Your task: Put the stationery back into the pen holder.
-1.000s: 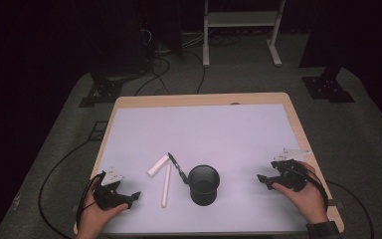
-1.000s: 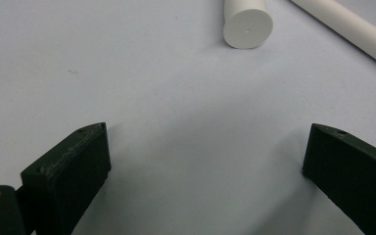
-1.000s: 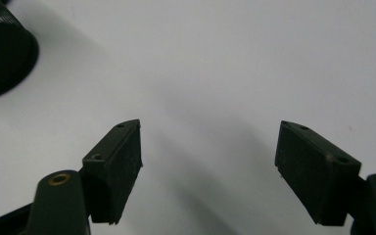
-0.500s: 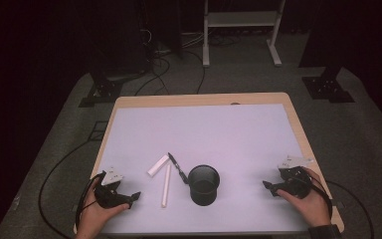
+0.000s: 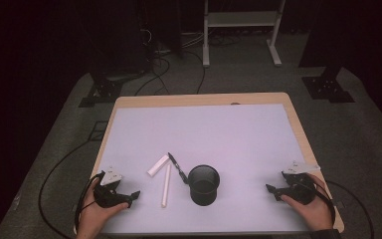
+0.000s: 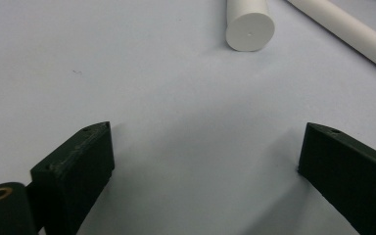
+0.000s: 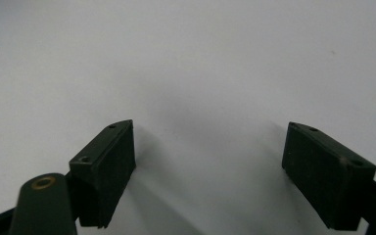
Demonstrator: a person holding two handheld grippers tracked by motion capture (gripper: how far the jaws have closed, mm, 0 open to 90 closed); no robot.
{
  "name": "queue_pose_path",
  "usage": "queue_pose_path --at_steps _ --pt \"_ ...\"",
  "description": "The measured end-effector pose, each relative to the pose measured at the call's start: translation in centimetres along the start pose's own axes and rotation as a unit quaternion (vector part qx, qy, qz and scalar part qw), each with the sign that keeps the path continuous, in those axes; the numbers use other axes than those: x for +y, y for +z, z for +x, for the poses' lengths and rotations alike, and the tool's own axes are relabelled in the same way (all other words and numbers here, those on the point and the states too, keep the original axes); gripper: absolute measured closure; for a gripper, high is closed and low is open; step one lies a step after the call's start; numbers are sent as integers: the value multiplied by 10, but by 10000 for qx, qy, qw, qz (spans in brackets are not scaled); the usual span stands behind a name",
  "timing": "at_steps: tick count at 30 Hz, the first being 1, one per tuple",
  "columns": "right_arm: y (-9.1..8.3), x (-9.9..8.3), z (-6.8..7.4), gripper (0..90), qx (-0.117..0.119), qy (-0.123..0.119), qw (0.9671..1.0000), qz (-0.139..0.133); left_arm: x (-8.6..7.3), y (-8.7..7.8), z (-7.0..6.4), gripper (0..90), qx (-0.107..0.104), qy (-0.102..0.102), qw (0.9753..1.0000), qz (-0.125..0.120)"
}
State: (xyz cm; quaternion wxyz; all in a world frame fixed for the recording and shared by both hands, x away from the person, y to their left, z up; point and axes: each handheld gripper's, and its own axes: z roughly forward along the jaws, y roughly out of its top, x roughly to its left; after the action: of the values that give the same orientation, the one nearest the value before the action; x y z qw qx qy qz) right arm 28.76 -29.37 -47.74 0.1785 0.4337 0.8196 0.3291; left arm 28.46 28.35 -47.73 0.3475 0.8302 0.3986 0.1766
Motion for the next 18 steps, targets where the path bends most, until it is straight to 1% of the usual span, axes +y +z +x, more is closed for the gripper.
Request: queue_pose_path --at_steps 1,2,4,8,10,13,14,15,16,17,18 --pt "0 -1 0 187 22 47 10000 -46 0 0 1 70 4 21 10000 -14" --pt "0 -3 -1 186 37 72 9999 -103 0 -1 1 93 11 -2 10000 -22" --pt "0 -4 -1 184 32 84 9998 -152 0 -2 1 124 24 16 10000 -17" --pt "1 -8 -1 178 45 105 9994 -317 2 -4 0 140 -3 -36 10000 -59" --pt "1 -9 -1 179 39 97 9994 -320 3 -5 -1 156 14 -48 10000 -52" --pt "1 -9 -1 178 47 101 9994 -322 5 -6 -1 157 52 -33 10000 -46" --pt "1 -9 -1 178 46 96 9994 -326 6 -7 -1 167 39 -39 10000 -58" --pt "1 -9 -1 178 48 98 9994 -326 8 -9 -1 198 23 -38 9999 -91" --pt "1 -9 -1 178 48 98 9994 -326 8 -9 -1 197 23 -38 9999 -91" --pt "1 -9 -1 178 53 101 9994 -323 10 -9 -1 198 -64 -162 9998 -137" --pt "1 -9 -1 178 53 101 9994 -323 10 -9 -1 201 -64 -162 9998 -137"
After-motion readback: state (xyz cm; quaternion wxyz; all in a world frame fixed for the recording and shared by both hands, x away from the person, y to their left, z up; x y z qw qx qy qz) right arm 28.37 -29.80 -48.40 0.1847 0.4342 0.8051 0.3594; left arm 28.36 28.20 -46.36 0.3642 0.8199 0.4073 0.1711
